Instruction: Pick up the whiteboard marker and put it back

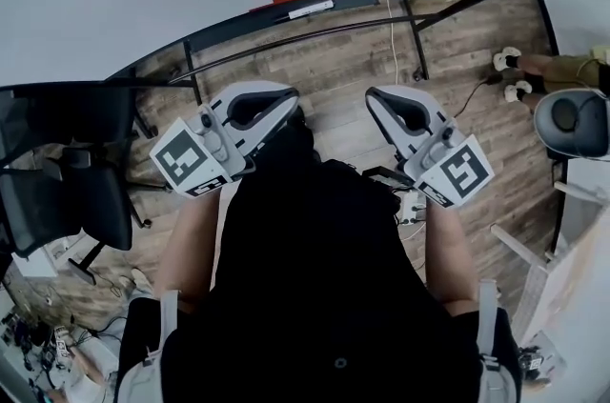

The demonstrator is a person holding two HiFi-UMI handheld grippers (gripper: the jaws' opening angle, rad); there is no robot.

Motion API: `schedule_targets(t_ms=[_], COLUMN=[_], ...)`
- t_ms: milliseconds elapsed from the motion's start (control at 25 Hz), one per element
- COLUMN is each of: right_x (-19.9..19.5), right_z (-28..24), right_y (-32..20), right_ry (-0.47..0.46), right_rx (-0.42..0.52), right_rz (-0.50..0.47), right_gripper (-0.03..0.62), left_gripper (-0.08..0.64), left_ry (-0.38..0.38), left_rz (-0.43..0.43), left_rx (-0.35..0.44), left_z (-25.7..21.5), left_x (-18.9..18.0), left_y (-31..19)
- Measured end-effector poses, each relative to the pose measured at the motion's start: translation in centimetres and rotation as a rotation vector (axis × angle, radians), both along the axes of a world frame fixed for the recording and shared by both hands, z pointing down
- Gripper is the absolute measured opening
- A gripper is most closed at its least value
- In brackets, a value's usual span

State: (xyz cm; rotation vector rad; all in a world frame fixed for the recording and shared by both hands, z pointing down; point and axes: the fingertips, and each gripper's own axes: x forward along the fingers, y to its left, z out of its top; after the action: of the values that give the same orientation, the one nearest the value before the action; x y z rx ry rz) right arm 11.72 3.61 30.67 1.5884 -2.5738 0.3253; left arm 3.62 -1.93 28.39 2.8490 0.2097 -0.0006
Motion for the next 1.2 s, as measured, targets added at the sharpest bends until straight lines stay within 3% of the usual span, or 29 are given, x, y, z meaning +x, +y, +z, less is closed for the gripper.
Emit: schedule_targets(t_ms=[320, 600, 960, 1200], right_x=[0.3, 0.3, 0.5, 1.0], right_z=[-0.6, 1.1, 0.9, 1.6], right_y=[-5.9, -10.0, -12.1, -13.7], right_ry=[0.086, 0.174, 0.193, 0.182], right_rx=[-0.041, -0.082, -0.076, -0.085], right_rz=[-0.020, -0.029, -0.076, -0.178], right_gripper=[0.018, 0.018, 0.018, 0.018], left_gripper=[0.012, 0.012, 0.012, 0.012], left_ry=[0.068, 0.070, 0.084, 0.071], left_rz=[0.013, 0.043, -0.050, -0.152], left_rx=[-0.018, -0.010, -0.030, -0.031], left_z=[0.4, 2.5, 3.0, 3.2], left_x=[0.7, 0.0, -0.9, -0.9], left_y=[-5.3, -7.1, -10.0, -10.9])
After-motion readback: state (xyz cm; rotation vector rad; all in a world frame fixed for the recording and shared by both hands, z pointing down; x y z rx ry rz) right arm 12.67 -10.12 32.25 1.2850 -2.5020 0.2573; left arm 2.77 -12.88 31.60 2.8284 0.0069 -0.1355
